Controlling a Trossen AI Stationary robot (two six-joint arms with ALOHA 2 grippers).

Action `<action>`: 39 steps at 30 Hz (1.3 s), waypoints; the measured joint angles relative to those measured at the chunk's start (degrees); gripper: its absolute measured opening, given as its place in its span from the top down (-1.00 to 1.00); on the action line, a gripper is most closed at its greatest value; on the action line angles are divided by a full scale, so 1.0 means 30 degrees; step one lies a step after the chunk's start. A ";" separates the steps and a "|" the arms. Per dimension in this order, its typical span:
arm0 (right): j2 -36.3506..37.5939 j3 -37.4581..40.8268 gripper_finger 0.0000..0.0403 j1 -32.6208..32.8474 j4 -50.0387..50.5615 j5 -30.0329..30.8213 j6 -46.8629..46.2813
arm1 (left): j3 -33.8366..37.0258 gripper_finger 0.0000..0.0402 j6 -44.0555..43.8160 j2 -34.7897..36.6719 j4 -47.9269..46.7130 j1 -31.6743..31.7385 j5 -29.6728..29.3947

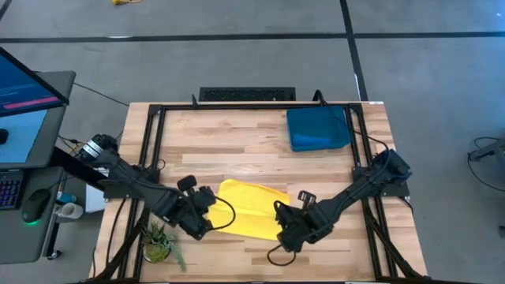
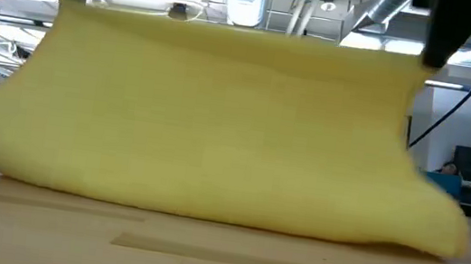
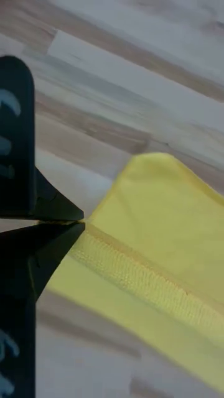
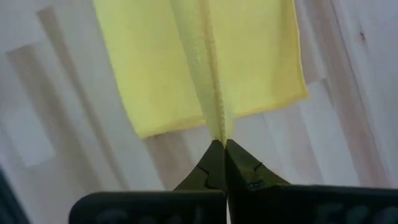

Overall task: Roll microfiber towels into tight, uniform cylinder then place into a basket
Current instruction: Roll the yellow microfiber cloth

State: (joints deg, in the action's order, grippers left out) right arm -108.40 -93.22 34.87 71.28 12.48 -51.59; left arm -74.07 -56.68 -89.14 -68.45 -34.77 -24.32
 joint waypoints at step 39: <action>0.0000 0.4360 0.96 -0.3591 -0.2646 0.0301 -0.0145 | 0.5839 1.00 0.6207 0.0000 0.7210 0.5610 -0.1968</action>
State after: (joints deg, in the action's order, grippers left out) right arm -108.40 -80.14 24.10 63.34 13.39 -52.03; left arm -56.56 -38.06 -89.14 -46.82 -17.94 -30.22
